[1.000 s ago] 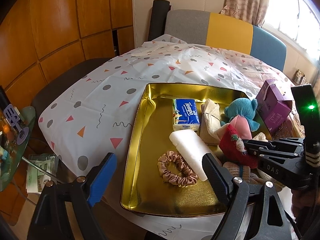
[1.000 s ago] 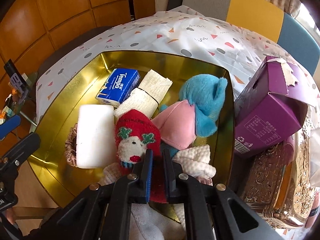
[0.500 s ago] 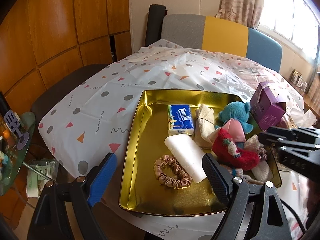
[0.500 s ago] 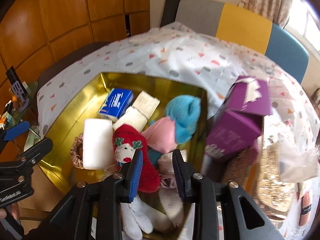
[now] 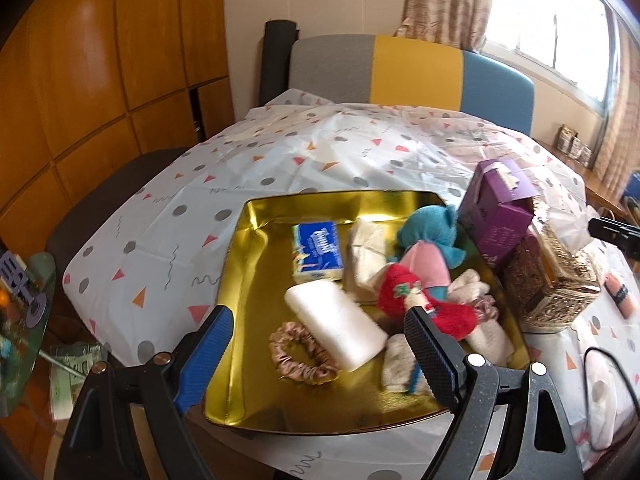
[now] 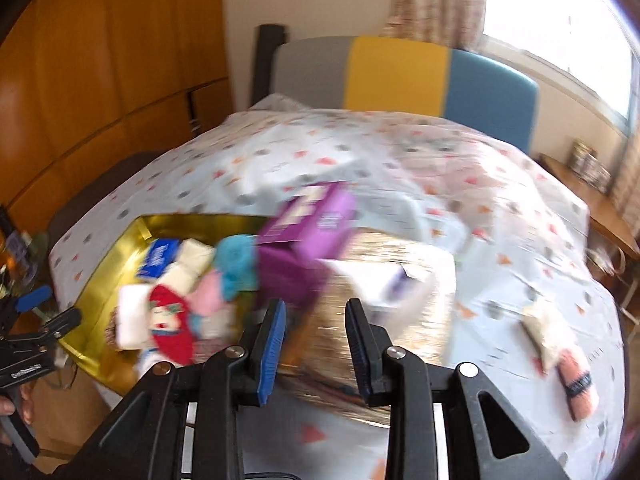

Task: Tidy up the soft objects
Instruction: 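Move the right tool back to the pink dishcloth roll and grasp it, then grasp the wrapped white packet with the left gripper while right holds the dishcloth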

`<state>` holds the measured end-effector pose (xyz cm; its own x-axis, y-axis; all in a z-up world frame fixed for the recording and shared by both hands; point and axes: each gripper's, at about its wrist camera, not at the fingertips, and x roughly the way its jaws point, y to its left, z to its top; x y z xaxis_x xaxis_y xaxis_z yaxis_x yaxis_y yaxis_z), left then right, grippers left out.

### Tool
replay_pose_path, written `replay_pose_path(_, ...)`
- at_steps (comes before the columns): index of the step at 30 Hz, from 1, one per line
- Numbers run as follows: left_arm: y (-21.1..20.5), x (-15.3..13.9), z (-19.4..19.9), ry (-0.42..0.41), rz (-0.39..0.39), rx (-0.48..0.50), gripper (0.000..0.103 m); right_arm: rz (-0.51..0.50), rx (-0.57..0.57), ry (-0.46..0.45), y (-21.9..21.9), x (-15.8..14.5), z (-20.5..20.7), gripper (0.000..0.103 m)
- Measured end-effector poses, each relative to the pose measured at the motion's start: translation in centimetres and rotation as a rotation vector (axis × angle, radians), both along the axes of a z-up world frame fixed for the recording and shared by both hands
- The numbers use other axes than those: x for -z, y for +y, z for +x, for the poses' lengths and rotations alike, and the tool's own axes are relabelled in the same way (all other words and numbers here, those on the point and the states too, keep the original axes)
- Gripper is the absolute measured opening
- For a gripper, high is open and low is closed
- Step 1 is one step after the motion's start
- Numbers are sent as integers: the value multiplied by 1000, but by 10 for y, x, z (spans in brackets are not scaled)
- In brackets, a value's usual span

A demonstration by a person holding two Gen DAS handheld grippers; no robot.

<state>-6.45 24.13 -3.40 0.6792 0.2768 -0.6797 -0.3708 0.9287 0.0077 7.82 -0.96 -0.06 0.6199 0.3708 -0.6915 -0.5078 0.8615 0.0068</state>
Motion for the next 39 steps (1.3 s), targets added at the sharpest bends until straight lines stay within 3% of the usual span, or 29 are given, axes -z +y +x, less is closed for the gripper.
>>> replay_pose_path(7,-23,-8,9,-9,11,71,88,18,280,39,-105,6,37,31)
replay_pose_path(14,-44,-17,17,-24,-7,152,88,61,608,160,-236,39,63,37)
replay_pose_path(18,-60,-20,22,-30,-7,209,88,7,702,226,-296,62,70,38)
replay_pose_path(24,-84,-23,30,-21,-31,298,88,-116,624,265,-325,79,86,40)
replay_pose_path(29,-97,-23,34,-7,-32,336,88,-301,500,264,-309,91,114,51)
replay_pose_path(34,-103,-23,37,5,-42,355,88,-484,413,301,-295,116,137,53)
replay_pose_path(39,-111,-26,39,2,-61,416,88,-520,419,311,-299,130,147,51)
